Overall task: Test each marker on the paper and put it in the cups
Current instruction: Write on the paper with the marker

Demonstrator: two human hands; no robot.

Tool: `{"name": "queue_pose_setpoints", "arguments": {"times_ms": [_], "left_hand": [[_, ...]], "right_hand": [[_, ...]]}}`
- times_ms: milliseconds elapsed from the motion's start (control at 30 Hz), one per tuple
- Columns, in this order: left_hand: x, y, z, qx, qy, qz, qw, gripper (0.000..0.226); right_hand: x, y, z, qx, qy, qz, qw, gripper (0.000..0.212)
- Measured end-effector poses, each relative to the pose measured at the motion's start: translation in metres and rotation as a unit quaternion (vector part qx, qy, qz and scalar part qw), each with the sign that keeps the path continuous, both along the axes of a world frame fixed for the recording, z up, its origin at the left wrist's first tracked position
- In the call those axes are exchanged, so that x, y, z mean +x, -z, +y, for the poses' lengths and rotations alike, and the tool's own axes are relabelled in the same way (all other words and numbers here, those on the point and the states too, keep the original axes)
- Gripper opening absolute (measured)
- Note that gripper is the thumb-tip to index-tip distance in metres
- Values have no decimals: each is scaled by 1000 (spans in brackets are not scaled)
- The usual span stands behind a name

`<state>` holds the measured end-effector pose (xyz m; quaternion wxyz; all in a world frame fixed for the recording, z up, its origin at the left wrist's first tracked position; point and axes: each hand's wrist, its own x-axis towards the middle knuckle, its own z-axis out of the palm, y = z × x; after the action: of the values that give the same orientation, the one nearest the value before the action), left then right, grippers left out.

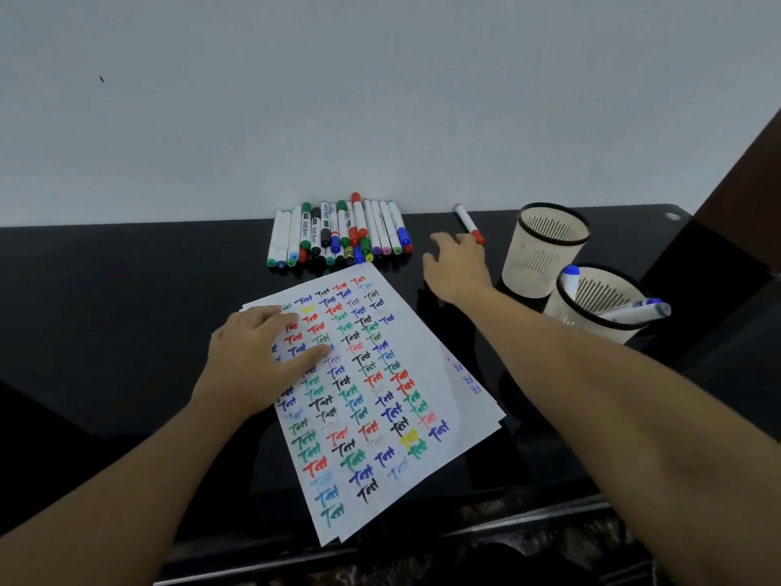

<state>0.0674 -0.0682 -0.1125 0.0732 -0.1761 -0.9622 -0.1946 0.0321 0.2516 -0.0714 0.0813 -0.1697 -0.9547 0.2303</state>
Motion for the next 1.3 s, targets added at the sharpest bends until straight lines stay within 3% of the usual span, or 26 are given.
{"name": "queue_pose_setpoints", "arguments": {"times_ms": [400,733,1033,1167,1300], "left_hand": [[-9,8,0,-2,-2,12,1000,92],[-7,4,1,5,-2,7,1000,94],[-5,3,1,16,-1,9,1000,93],[-5,3,1,17,-2,3,1000,93],[-6,4,1,13,-1,4,1000,93]], "right_hand": [[-56,10,35,65,95,-122,986,54],[-33,11,22,102,105,-20,989,30],[14,9,3,72,5,-34,997,24],[26,5,8,136,-24,-46,989,42],[29,2,10,224,-38,-10,974,29]]}}
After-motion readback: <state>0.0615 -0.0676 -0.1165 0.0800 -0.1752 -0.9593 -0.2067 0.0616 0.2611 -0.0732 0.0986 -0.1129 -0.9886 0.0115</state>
